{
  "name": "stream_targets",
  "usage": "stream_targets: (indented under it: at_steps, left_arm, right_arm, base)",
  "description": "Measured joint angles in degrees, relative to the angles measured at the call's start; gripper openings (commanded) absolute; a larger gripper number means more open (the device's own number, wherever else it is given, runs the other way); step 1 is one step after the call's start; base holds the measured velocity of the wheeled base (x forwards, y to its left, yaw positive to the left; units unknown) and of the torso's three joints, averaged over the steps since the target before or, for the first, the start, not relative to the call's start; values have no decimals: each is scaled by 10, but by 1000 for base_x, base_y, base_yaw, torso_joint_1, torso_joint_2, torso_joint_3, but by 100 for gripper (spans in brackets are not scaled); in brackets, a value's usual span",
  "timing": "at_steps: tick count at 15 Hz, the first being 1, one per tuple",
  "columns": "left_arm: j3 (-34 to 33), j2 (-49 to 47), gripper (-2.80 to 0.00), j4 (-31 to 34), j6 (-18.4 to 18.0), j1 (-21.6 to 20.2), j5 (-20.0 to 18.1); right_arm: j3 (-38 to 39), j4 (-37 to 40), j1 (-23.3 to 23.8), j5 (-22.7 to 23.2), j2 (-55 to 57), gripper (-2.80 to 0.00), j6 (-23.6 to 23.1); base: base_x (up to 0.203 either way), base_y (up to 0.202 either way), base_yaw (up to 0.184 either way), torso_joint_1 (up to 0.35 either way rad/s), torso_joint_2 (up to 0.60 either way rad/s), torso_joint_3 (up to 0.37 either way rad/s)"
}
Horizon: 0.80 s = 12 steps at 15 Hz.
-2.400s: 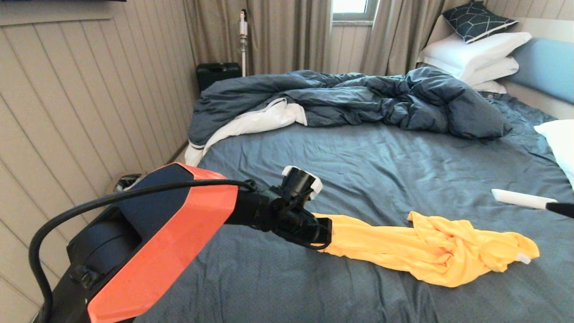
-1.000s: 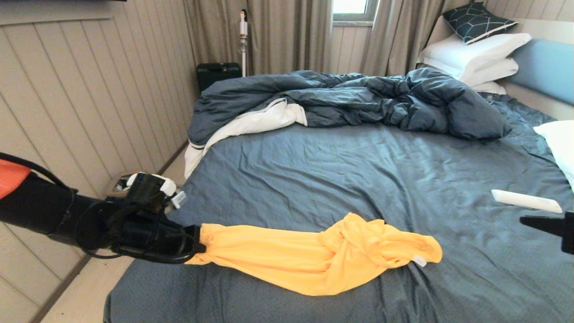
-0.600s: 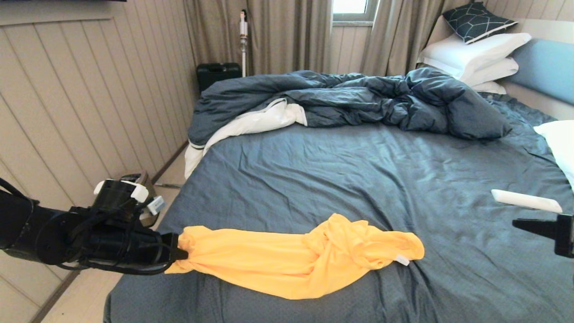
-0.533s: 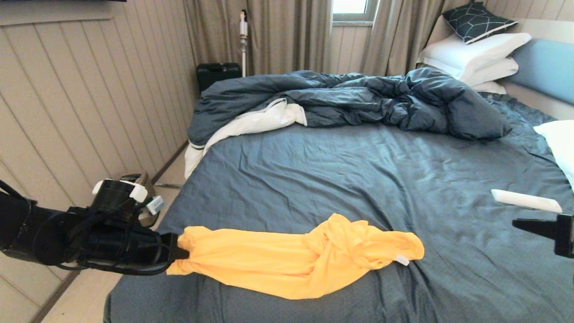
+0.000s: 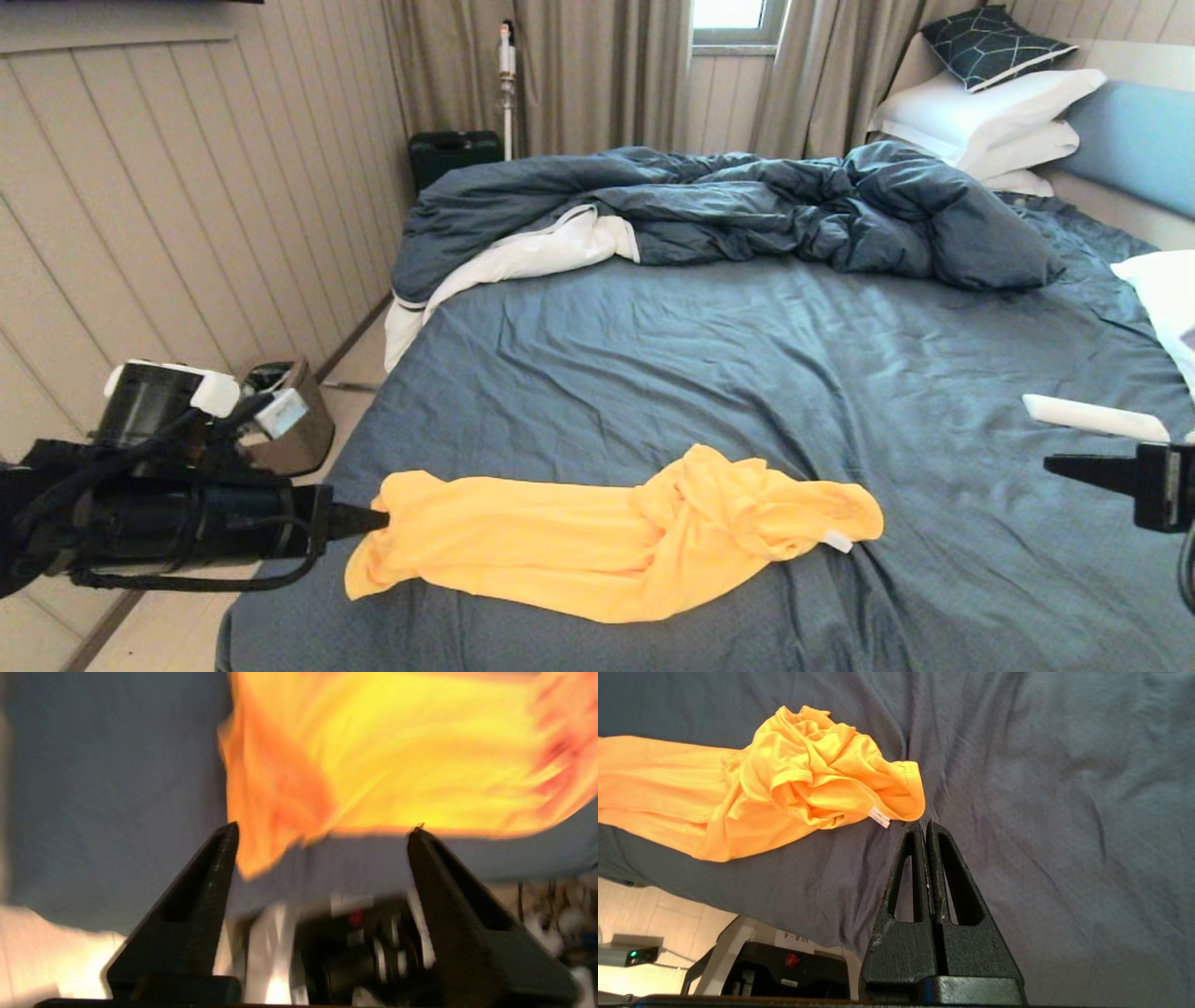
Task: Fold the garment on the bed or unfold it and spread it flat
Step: Unford the yellow T-shirt
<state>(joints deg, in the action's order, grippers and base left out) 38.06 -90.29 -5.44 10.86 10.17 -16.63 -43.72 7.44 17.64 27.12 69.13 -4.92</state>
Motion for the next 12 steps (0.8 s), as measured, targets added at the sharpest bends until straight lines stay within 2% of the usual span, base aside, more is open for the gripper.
stream_targets:
  at_steps: [3, 5, 8, 10, 12]
  left_arm:
    - [56, 34, -280, 19, 0, 0, 20]
    - [84, 35, -280, 30, 0, 22, 20]
    - [121, 7, -280, 38, 8, 97, 26]
    - [162, -33, -280, 51, 38, 143, 32]
    - [201, -77, -280, 62, 74, 182, 47]
  right_arm:
    - [-20, 3, -8, -2, 23, -280, 12]
    - [-37, 9, -18, -2, 39, -280, 25]
    - [-64, 48, -66, -3, 70, -280, 41]
    - [-83, 75, -114, -11, 99, -280, 53]
    - [-104, 91, -164, -38, 131, -280, 65]
  base:
    - [0, 0, 0, 0, 0, 0]
    - [0, 0, 0, 0, 0, 0]
    - [0, 0, 0, 0, 0, 0]
    - [0, 0, 0, 0, 0, 0]
    - [0, 0, 0, 0, 0, 0]
